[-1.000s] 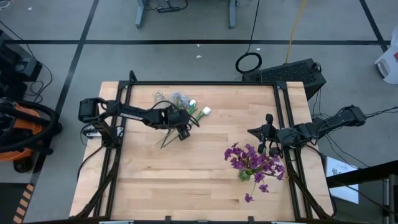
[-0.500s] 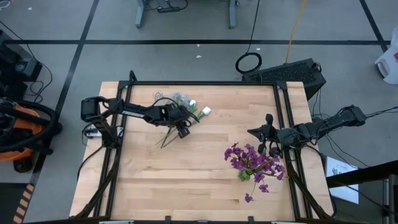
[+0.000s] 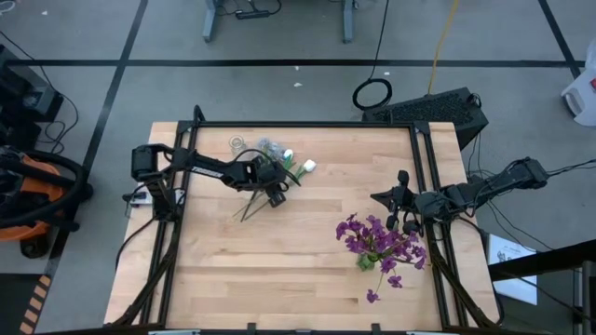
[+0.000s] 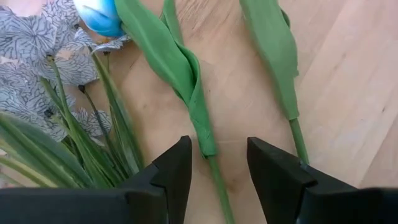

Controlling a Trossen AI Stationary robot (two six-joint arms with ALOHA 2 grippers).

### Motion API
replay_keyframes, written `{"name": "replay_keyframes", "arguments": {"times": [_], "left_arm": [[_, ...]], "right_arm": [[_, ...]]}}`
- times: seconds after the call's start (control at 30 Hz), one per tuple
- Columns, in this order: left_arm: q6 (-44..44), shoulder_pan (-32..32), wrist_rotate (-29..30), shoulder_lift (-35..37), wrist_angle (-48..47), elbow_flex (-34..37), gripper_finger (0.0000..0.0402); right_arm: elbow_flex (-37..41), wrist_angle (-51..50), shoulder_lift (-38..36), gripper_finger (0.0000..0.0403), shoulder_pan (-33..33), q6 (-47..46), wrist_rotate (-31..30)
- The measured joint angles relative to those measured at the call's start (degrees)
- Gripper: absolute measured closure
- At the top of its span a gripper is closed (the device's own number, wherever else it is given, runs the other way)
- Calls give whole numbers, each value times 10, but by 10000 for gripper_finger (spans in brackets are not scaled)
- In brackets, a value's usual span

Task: Sort flowers into vase by color
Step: Put the left white tulip into the transparent vase

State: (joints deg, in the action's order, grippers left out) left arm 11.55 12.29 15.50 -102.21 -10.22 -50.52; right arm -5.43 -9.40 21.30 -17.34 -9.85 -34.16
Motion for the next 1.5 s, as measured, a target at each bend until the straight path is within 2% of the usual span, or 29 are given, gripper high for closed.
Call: {"name": "replay_keyframes", "arguments": {"times": [0.3,0.63,0.77,1.07,1.5], "left_arm": [[16,12,-37,-1,4,0,250],[17,14,-44,-2,14,1,362],[17,14,-40,-2,21,1,392],[45,15,-18,4,18,-3,391],[67,-11,-12,74,23,-4,391]], "right_arm": [[0,0,0,403,0,0,0],[0,0,0,403,0,0,0],[0,-1,0,403,0,0,0],[0,-3,0,403,0,0,0],[0,-8,0,403,0,0,0]]}}
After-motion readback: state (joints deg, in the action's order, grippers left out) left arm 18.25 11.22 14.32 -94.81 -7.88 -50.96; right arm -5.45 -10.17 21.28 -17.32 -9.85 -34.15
